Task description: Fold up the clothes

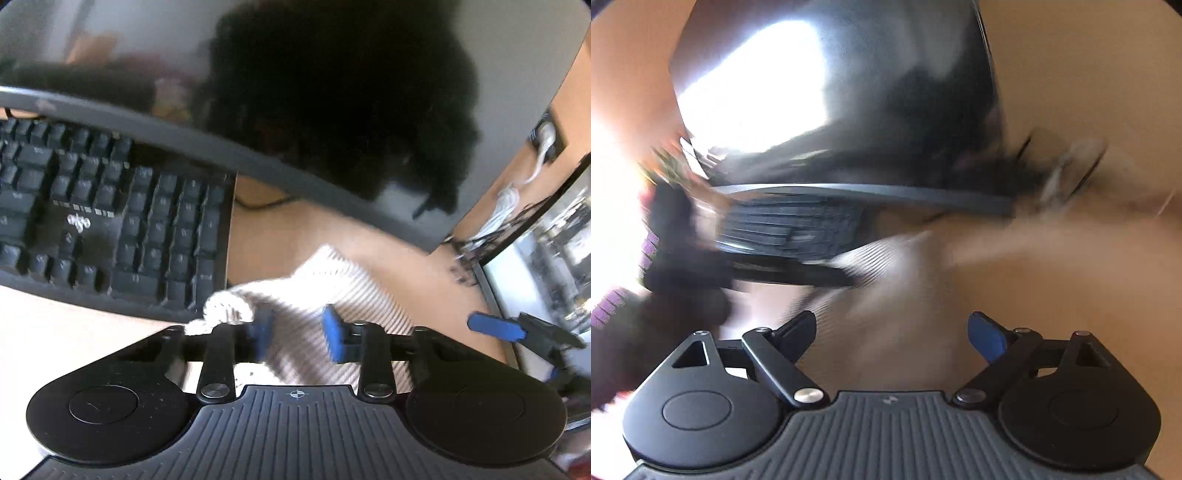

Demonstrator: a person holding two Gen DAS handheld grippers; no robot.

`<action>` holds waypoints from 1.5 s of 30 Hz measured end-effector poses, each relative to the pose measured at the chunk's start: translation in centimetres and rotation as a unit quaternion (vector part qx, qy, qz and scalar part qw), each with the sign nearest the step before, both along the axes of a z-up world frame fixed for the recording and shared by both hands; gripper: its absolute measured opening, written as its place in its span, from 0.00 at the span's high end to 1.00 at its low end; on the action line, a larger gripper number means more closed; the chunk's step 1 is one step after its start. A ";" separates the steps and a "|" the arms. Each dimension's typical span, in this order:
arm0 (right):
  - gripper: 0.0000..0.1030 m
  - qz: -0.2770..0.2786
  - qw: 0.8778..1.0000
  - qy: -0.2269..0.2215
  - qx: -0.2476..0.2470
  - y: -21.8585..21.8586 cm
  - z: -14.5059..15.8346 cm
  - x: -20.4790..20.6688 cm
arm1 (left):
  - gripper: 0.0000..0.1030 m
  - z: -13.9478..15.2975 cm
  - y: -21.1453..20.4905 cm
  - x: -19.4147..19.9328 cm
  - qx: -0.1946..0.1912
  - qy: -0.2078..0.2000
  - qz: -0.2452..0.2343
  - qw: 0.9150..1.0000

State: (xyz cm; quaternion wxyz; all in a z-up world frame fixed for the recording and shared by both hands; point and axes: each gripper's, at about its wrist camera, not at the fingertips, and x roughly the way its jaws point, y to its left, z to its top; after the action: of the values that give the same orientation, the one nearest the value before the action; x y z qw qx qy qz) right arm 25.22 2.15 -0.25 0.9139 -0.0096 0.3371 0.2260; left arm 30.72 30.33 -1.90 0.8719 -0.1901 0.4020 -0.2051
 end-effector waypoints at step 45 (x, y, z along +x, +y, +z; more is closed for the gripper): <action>0.00 0.139 0.981 -0.129 0.045 -15.1 -2.7 -16.4 | 0.00 -0.6 -22.5 -30.5 0.230 -0.043 0.382 0.894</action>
State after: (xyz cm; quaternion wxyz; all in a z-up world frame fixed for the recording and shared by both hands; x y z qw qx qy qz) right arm 8.80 -12.96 -2.94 0.9090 -0.0444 0.2011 0.3624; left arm 0.18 7.82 -2.47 0.9190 -0.1144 0.2961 0.2340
